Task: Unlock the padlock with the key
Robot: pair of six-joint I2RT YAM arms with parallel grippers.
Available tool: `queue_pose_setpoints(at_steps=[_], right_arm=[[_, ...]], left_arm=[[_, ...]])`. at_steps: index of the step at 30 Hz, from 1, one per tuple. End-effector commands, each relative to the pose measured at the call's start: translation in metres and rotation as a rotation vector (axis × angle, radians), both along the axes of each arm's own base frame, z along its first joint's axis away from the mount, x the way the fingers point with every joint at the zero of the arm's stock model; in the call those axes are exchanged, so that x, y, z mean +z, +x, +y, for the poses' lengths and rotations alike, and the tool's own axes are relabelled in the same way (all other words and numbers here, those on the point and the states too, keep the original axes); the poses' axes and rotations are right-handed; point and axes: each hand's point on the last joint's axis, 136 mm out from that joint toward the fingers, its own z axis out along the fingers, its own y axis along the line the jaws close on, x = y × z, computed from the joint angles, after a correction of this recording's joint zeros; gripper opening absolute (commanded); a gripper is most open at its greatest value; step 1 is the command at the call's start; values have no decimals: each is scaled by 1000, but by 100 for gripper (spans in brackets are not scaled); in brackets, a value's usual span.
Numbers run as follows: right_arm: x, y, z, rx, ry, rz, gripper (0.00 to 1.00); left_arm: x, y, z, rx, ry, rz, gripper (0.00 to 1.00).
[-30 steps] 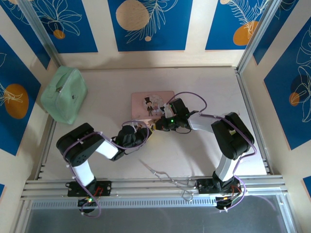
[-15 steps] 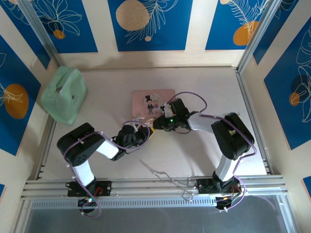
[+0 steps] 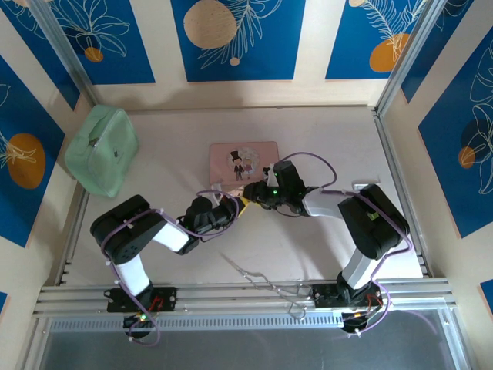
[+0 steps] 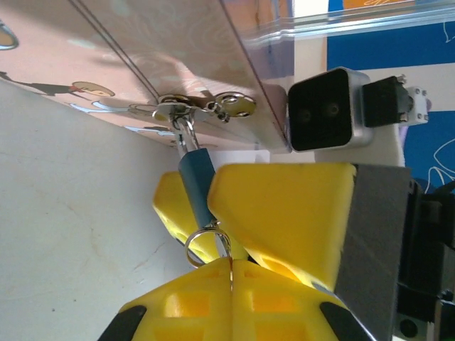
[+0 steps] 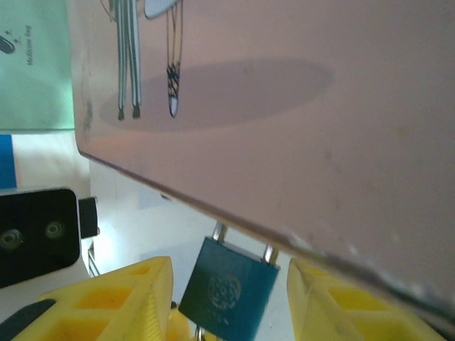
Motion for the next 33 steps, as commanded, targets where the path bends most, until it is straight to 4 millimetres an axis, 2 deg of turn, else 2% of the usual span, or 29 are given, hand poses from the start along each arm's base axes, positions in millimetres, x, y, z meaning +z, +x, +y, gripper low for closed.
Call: queue_pose_setpoints(at_steps=[1, 9, 14, 15, 20, 22, 24, 29, 33], right_arm=[[-15, -1, -1, -43, 13, 101, 43], [-30, -5, -3, -66, 14, 155, 32], [-38, -8, -5, -66, 0, 175, 20], [-38, -8, -6, -67, -2, 177, 18], [-42, -11, -7, -64, -9, 189, 9], [-43, -11, -7, -63, -9, 193, 8], [-43, -13, -7, -61, -7, 197, 8], [-44, -14, -7, -61, -5, 203, 8], [-43, -14, -5, -59, 8, 208, 8]], left_arm=[[12, 6, -2, 18, -44, -39, 3], [2, 5, 2, 29, -49, -21, 4], [-4, 3, 6, 43, -47, -11, 5], [-5, 3, 7, 43, -45, -10, 8], [4, 5, 18, 81, -34, -35, 52], [8, 7, 27, 106, -9, -35, 61], [7, 8, 30, 105, 50, -20, 62], [6, 14, 29, 101, 131, 7, 44], [-9, 17, 29, 115, 166, 57, 35]])
